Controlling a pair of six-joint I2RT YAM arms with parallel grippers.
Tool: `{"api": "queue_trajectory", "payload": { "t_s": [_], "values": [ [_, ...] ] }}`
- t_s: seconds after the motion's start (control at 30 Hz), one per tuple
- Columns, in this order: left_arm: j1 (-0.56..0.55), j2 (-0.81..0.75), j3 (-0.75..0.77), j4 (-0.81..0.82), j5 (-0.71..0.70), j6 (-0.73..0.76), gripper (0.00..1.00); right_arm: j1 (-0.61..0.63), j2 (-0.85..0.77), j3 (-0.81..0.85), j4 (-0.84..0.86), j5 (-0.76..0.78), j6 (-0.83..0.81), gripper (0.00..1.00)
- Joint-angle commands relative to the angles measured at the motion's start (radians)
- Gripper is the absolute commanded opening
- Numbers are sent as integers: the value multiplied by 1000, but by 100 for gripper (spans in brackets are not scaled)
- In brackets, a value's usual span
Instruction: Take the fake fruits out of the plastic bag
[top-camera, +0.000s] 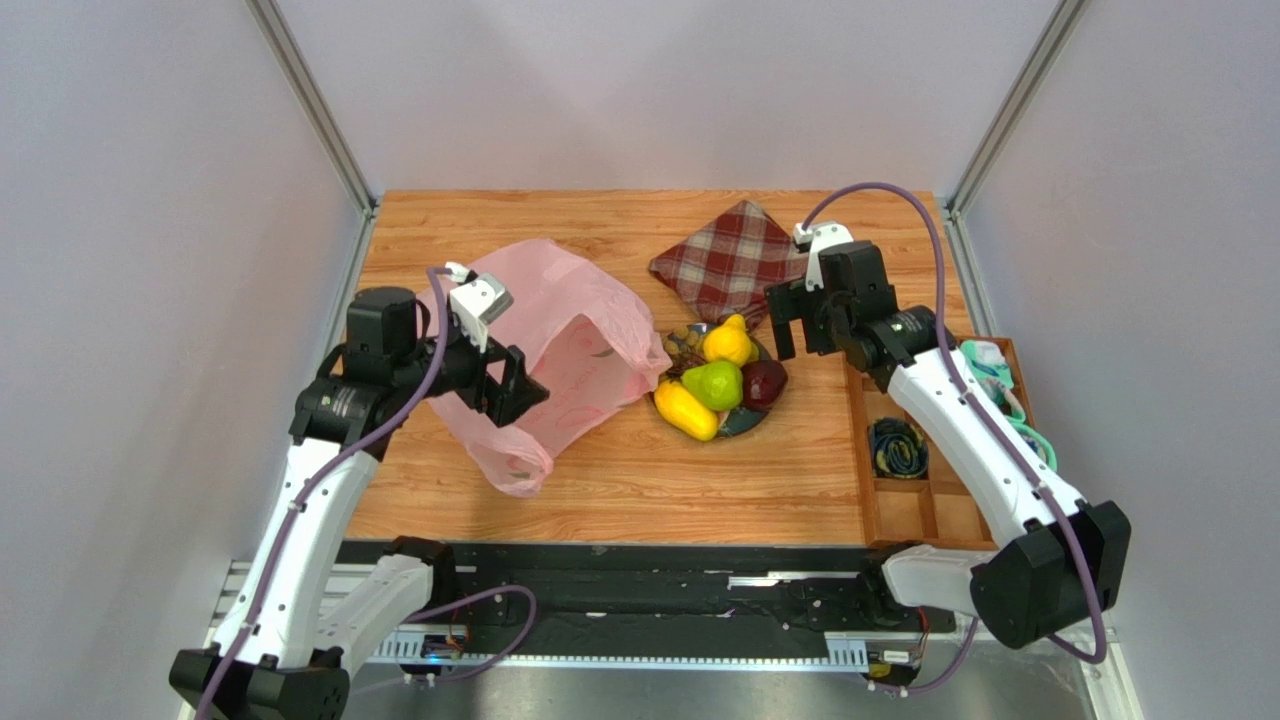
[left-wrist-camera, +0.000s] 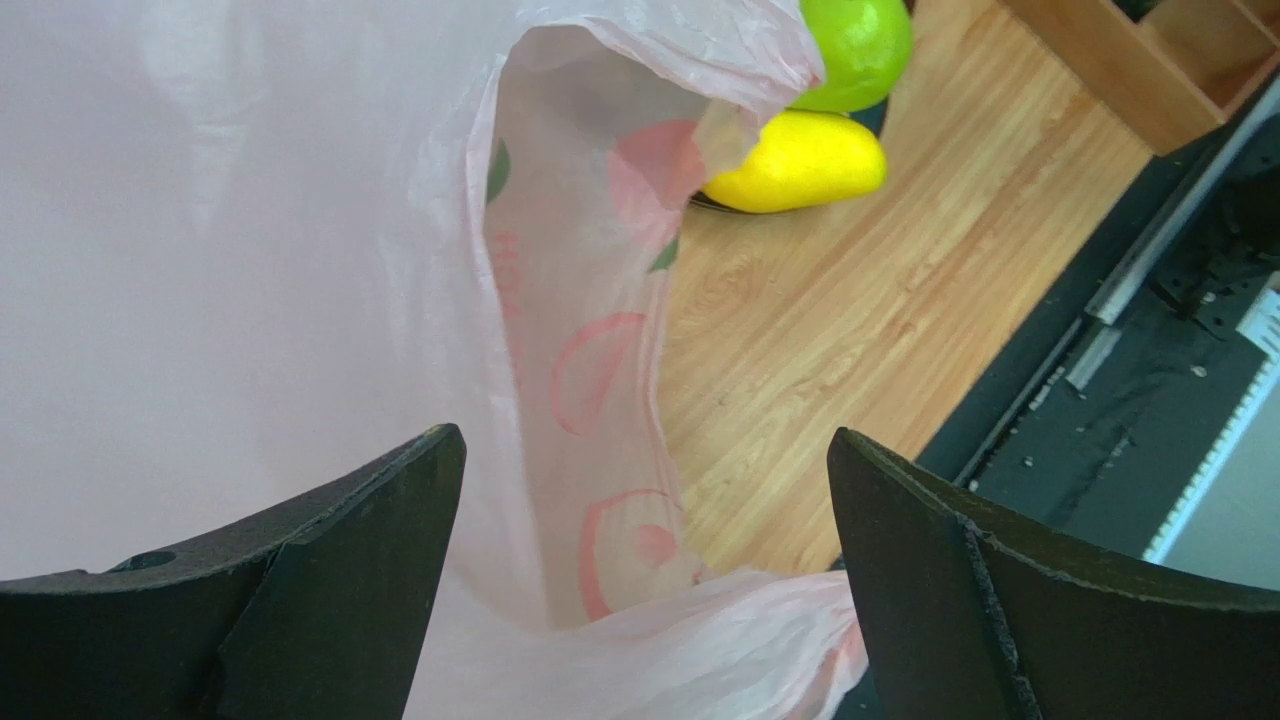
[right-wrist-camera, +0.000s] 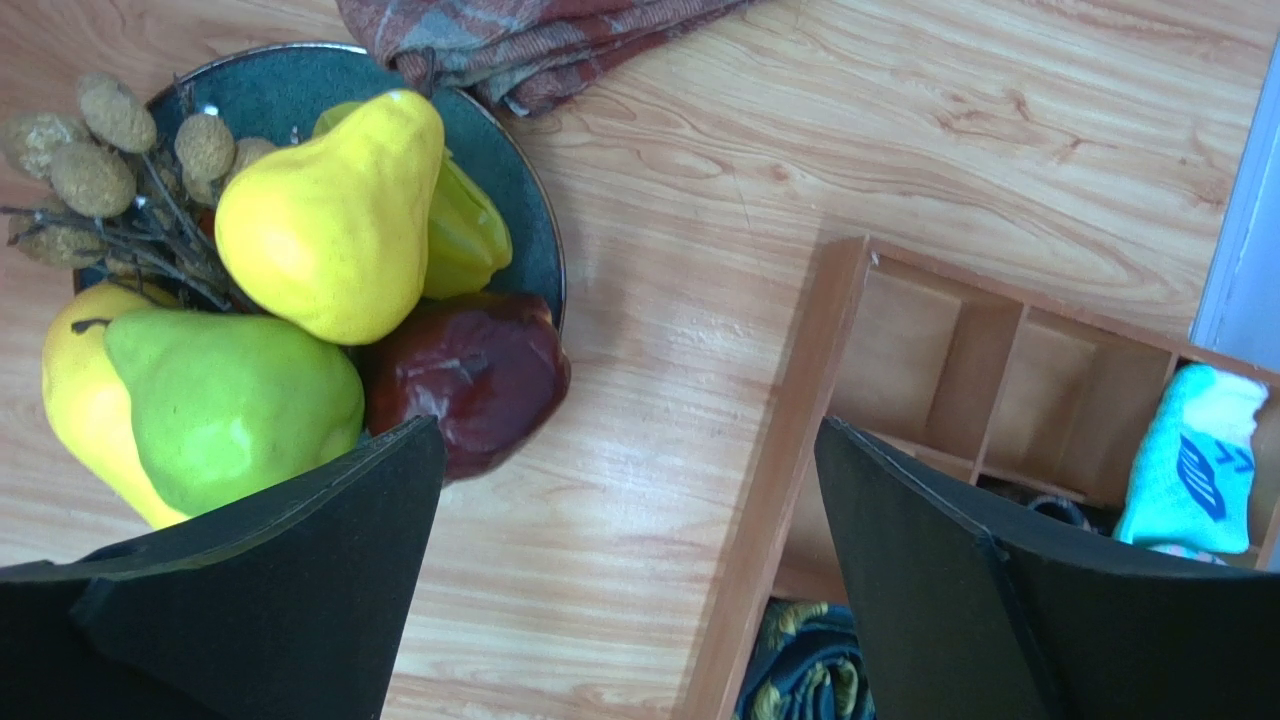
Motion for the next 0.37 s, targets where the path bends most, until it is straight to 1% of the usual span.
{"api": "queue_trajectory", "payload": {
  "t_s": [0.0,0.07,0.17,0.23,0.27,0.33],
  "values": [
    [34,40,58,51,-30,83,99,1,48,34,81,7,-13,100],
    [38,60,70,38,-68,108,99,1,45,24,95,7,-5,100],
    [52,96,109,-10,-76,114,99,1,23,32,101,-37,-4,100],
    [70,107,109,14,-58,82,99,1,5,12,130,-43,-8,100],
    [98,118,101,45,-40,70,99,-2,-21,3,161,-48,-8,100],
    [124,133,97,70,-4,0,99,-22,-47,-17,175,-100,-2,100]
  ]
}}
